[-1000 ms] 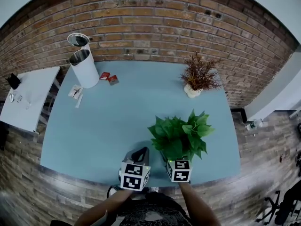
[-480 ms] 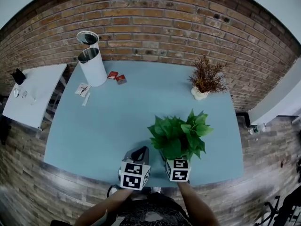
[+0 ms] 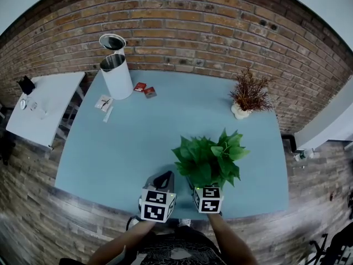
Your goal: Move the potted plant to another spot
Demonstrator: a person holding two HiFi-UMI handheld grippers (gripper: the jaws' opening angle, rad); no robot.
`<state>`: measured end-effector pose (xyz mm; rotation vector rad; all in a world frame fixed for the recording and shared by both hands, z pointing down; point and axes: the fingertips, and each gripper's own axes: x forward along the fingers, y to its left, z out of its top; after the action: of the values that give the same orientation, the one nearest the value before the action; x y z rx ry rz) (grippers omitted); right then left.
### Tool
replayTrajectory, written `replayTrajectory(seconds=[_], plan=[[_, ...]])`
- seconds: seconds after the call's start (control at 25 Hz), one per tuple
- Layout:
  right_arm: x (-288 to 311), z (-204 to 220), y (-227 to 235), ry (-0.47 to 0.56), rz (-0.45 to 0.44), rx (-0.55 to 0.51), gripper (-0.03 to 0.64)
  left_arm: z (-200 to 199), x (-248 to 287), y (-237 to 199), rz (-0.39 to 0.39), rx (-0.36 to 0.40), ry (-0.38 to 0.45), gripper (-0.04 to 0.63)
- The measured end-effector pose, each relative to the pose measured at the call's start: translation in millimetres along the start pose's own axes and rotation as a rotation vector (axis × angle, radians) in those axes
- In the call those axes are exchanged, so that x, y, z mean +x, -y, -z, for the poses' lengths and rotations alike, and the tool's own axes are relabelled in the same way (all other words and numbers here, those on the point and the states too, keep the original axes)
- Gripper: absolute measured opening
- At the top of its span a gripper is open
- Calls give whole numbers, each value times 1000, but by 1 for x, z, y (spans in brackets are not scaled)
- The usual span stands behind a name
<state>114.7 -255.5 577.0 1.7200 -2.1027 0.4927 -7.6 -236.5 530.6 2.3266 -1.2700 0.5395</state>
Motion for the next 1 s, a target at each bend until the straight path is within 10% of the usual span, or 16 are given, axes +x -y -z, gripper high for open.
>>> replayTrajectory(seconds=[1.0], plan=[[8,-1,-86,2,-109,-62,474,21,-43,-65,-94,-51,-3,0]])
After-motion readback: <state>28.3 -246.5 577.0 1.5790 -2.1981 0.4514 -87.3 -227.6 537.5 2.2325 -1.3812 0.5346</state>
